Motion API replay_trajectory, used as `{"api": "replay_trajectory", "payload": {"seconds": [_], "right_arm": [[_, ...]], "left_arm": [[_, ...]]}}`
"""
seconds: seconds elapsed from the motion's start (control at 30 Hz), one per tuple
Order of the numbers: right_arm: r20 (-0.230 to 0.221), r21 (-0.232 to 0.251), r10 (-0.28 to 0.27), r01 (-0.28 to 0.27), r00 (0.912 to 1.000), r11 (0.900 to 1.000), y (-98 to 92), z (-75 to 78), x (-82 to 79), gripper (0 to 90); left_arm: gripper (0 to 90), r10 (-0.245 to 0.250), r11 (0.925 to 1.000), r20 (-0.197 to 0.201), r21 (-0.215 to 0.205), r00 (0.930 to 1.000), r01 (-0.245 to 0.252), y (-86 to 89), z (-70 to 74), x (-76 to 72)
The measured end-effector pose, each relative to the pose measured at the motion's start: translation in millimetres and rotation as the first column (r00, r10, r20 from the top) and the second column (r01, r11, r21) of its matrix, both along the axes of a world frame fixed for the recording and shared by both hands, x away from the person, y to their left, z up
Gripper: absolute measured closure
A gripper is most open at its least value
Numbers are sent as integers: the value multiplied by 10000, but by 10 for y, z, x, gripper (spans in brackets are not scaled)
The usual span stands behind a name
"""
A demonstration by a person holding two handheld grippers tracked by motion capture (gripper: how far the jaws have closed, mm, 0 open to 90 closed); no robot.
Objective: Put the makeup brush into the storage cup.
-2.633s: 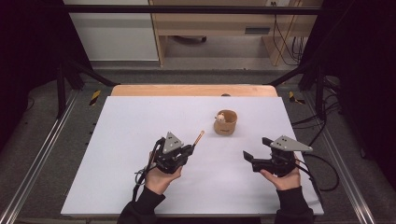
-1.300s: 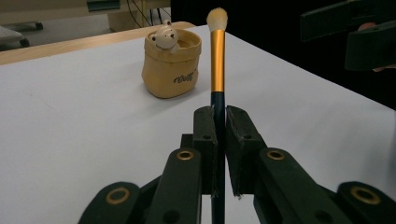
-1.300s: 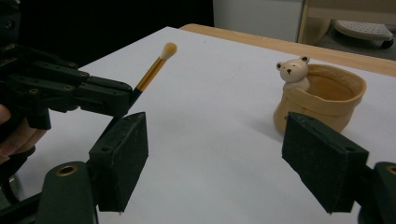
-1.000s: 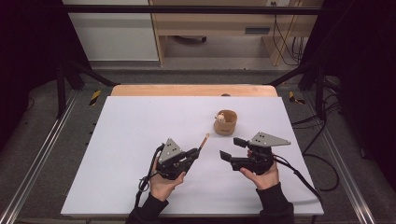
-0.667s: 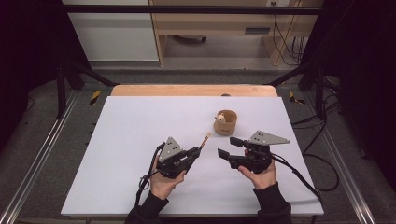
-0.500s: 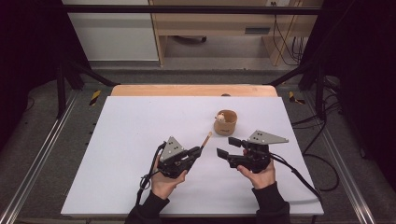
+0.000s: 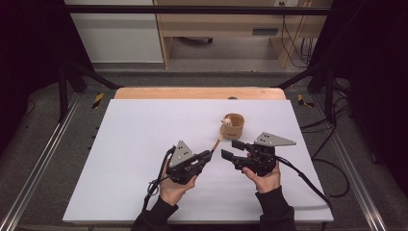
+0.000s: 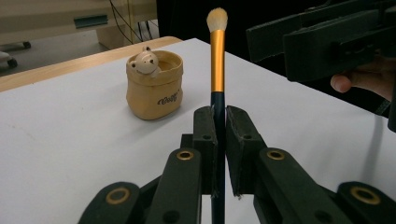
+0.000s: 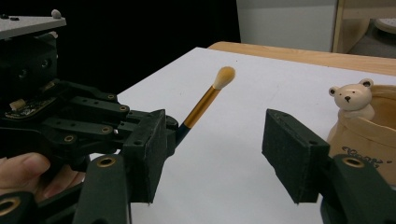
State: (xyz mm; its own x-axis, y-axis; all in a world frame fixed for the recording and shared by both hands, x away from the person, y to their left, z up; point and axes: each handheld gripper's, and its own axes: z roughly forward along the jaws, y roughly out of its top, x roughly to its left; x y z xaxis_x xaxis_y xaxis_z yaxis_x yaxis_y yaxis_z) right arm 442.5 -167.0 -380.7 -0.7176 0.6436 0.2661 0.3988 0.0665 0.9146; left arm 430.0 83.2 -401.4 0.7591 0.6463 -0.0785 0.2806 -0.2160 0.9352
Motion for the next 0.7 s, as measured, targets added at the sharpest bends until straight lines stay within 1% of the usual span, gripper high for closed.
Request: {"api": "replay_trajectory", "payload": {"seconds": [0.13, 0.33, 0.7], "right_arm": [[-73, 8, -45, 45, 10000, 10000, 8, -8, 11, 422], [-104, 59, 22, -21, 9999, 10000, 22, -22, 20, 452], [-163, 244, 93, -89, 9998, 9997, 16, -13, 22, 545]], "left_arm": [[825, 6, 10000, 117, 13, 9999, -7, -33, 15, -15], [825, -77, 10000, 162, 29, 9998, 77, -95, 31, -26], [825, -210, 9998, 271, 28, 9994, 209, -187, 45, -57]]}}
